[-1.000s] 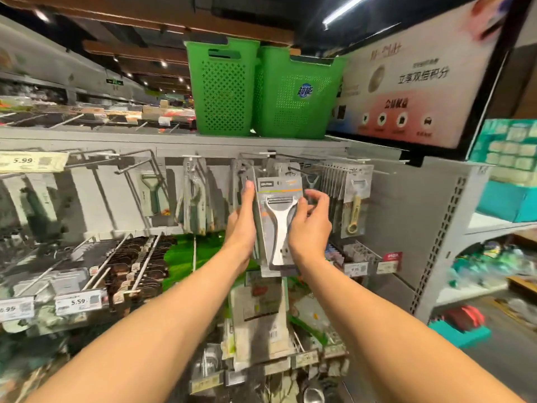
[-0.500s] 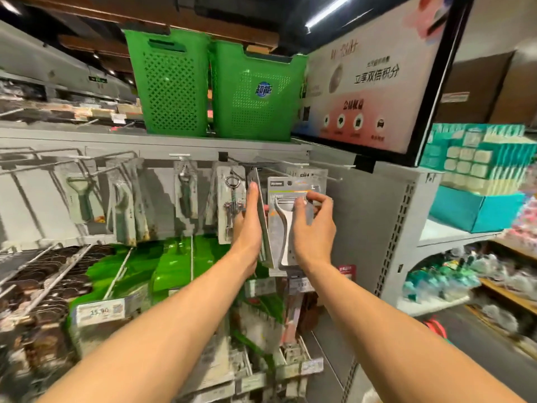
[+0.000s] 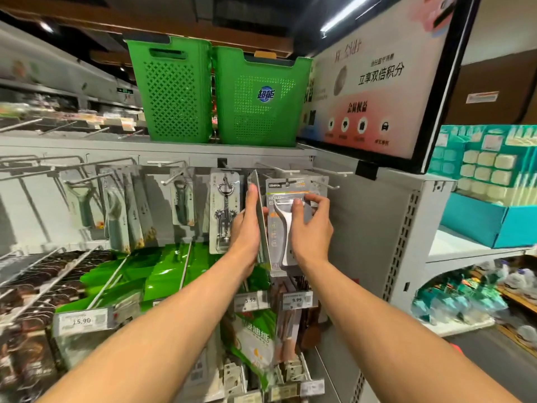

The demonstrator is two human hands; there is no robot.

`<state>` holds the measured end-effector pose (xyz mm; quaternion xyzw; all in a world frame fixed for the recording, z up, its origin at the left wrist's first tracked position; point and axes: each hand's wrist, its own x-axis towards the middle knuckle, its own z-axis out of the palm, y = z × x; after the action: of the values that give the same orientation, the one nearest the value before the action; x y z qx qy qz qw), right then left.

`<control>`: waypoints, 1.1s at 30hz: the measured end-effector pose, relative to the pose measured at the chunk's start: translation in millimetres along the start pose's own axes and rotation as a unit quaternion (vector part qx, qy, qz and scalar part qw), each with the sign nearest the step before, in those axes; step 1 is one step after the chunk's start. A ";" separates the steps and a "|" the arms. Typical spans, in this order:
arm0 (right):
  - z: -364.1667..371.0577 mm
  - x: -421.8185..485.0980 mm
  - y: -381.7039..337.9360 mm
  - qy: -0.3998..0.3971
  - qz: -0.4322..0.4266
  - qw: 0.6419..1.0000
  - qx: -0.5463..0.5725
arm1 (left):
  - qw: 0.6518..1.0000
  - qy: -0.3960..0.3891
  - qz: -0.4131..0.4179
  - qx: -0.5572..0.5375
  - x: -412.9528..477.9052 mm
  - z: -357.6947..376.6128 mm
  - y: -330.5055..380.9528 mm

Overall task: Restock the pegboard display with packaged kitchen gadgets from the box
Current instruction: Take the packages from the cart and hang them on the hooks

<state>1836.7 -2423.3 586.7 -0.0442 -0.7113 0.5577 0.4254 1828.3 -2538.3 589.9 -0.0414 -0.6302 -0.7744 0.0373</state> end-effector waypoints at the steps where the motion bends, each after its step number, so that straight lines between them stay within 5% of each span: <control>1: 0.5 1.3 0.8 -0.002 0.002 1.000 0.001 | 1.000 0.002 0.000 -0.001 1.5 0.7 -1.4; 33: 130.8 107.7 98.6 -0.112 0.041 0.985 -0.121 | 0.989 0.071 0.005 0.126 129.4 19.5 -10.2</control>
<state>1642.2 -2427.4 562.6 -0.0619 -0.8143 0.4858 0.3116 1698.9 -2517.8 598.3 0.0162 -0.7182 -0.6897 0.0908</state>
